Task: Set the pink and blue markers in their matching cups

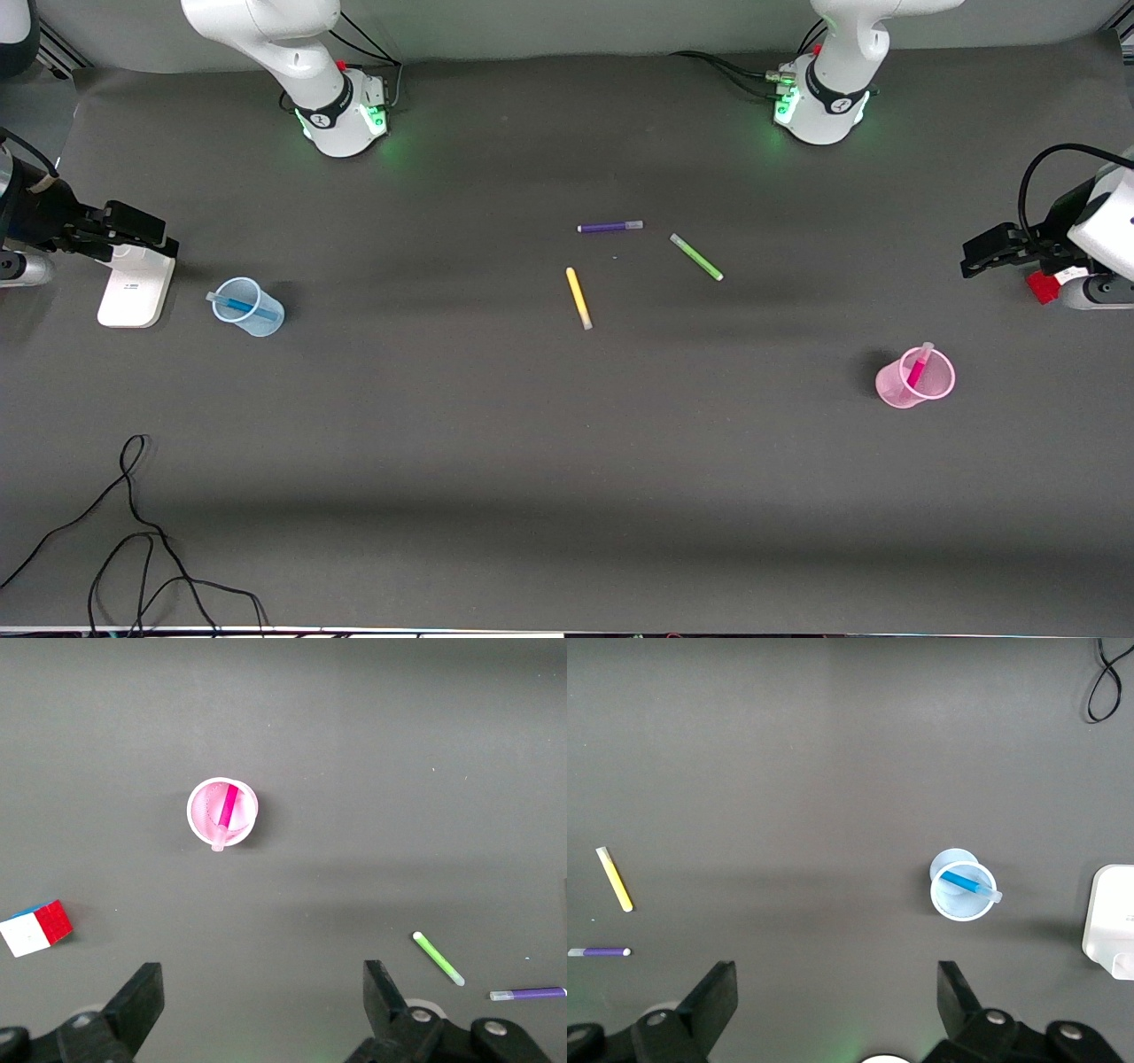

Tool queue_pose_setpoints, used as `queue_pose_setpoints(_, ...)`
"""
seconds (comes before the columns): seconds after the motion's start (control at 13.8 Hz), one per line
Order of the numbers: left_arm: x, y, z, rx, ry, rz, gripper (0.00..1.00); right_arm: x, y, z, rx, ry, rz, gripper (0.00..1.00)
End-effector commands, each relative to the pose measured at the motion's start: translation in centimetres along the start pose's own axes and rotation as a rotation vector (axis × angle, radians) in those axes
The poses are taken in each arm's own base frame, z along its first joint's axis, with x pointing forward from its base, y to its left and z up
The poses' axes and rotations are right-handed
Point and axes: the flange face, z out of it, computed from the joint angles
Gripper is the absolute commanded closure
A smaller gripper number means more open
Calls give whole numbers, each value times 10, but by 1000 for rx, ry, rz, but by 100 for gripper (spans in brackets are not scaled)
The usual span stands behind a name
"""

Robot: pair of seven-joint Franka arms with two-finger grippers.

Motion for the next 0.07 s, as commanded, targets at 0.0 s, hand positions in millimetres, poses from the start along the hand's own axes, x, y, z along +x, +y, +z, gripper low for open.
queue_pose_setpoints(0.0, -6, 0, -2, 8, -2, -12, 0, 5, -4, -7, 22, -3, -15, 0)
